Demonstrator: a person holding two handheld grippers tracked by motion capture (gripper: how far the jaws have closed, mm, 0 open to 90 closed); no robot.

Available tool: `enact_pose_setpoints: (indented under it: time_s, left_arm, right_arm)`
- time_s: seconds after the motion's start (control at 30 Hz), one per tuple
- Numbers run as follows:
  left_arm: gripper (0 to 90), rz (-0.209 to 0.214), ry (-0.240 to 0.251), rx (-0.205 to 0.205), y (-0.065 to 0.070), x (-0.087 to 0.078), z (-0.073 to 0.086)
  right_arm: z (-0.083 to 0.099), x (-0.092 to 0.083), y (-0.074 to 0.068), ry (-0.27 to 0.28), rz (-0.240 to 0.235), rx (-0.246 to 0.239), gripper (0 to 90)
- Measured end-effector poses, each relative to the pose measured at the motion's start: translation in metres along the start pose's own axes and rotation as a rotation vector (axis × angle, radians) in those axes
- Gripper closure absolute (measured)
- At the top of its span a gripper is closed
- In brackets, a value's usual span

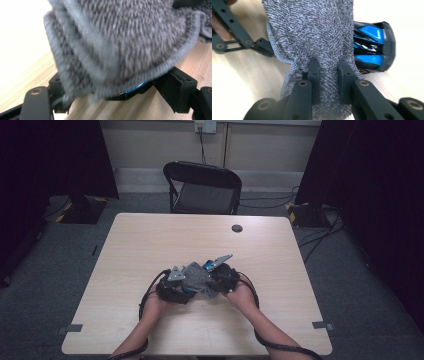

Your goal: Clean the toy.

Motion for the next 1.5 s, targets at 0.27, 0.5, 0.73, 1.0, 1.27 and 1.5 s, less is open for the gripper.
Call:
enact_pose_setpoints:
  time_s: [0.27, 0.5, 0.73, 1.0, 1.27, 1.5]
  left_arm:
    - [23.1, 0.0, 0.001, -0.001, 0.0, 0.0, 0.0]
    - [23.0, 0.0, 0.001, -0.001, 0.0, 0.0, 0.0]
    - [23.1, 0.0, 0.001, 0.0, 0.0, 0.0, 0.0]
    - [23.0, 0.0, 0.001, -0.001, 0.0, 0.0, 0.0]
    - [23.1, 0.0, 0.0, -0.001, 0.0, 0.0, 0.0]
    - [23.1, 0.0, 0.001, -0.001, 0.0, 0.0, 0.0]
  right_arm:
    - [0.002, -0.001, 0.015, -0.008, 0.027, 0.027, 76.1]
    - [0.004, -0.003, 0.026, -0.013, 0.04, 0.05, 76.1]
    - [0.005, -0.005, 0.034, -0.016, 0.061, 0.067, 76.1]
    - [0.006, -0.007, 0.04, -0.018, 0.074, 0.074, 76.1]
    - [0.005, -0.012, 0.048, -0.015, 0.102, 0.079, 76.1]
    - [0.006, -0.013, 0.052, -0.009, 0.109, 0.093, 76.0]
Point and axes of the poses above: each handheld gripper's, and its own axes: x roughly forward along the jaws, z roughly out of its underside, y roughly to its right, the point moved 4 cm from there along x, roughly forward along the jaws, and after that the axes turned 4 degrees about x, right-handed, at the moved point
